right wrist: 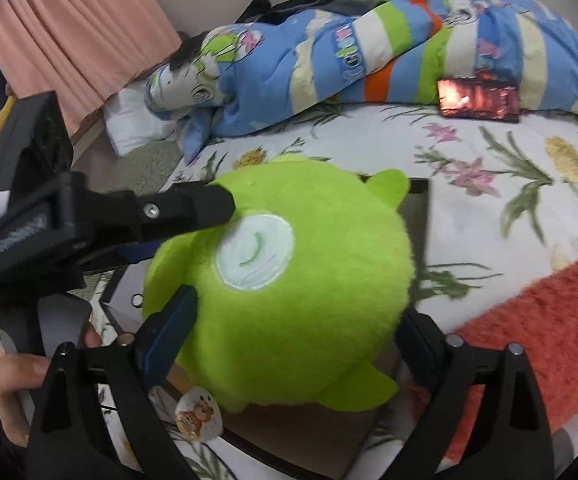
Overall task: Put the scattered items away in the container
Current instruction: 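Carry the green alien plush with the left tool and drop it into the black box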
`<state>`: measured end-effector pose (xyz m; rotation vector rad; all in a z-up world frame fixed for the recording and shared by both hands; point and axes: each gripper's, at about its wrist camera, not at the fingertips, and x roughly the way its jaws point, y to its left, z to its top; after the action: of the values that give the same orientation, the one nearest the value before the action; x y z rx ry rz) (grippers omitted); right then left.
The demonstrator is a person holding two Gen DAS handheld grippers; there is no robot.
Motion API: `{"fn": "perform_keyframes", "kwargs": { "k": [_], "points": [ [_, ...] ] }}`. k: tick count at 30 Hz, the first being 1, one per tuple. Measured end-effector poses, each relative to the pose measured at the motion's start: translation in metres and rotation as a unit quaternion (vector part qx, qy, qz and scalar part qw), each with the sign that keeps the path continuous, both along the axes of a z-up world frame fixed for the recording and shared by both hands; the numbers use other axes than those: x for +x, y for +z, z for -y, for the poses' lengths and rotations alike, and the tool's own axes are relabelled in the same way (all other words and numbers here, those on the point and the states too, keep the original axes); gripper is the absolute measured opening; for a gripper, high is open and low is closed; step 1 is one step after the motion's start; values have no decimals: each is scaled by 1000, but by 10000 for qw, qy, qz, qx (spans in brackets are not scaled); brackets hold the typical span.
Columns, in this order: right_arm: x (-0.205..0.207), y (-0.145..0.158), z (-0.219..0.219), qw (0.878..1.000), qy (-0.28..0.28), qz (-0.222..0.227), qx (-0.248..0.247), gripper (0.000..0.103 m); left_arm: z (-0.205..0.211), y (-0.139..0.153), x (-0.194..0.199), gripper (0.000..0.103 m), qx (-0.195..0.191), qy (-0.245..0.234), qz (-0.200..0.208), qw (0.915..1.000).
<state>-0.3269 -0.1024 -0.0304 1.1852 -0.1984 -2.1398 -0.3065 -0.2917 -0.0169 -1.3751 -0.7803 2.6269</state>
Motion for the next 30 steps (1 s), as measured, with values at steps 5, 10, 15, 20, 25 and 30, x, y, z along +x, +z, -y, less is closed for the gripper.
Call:
{"fn": "perform_keyframes", "kwargs": {
  "k": [5, 10, 15, 20, 25, 30],
  "points": [
    [1, -1, 8, 9998, 177, -51, 35, 97, 14, -3, 3, 101, 84, 115, 17, 9999],
    [5, 10, -2, 9966, 115, -373, 722, 98, 5, -17, -8, 101, -146, 2, 362, 9992],
    [2, 18, -42, 9989, -215, -344, 229, 98, -2, -15, -8, 101, -171, -39, 362, 9992],
    [-4, 19, -61, 9964, -725, -325, -310, 98, -1, -9, -6, 101, -322, 114, 317, 9989],
    [-12, 6, -18, 9798, -908, -904, 1537, 98, 4, -12, -7, 101, -415, 242, 388, 9981],
    [-13, -12, 2, 9645, -855, -1037, 2272, 98, 9, -15, -7, 101, -680, 376, 521, 9956]
  ]
}}
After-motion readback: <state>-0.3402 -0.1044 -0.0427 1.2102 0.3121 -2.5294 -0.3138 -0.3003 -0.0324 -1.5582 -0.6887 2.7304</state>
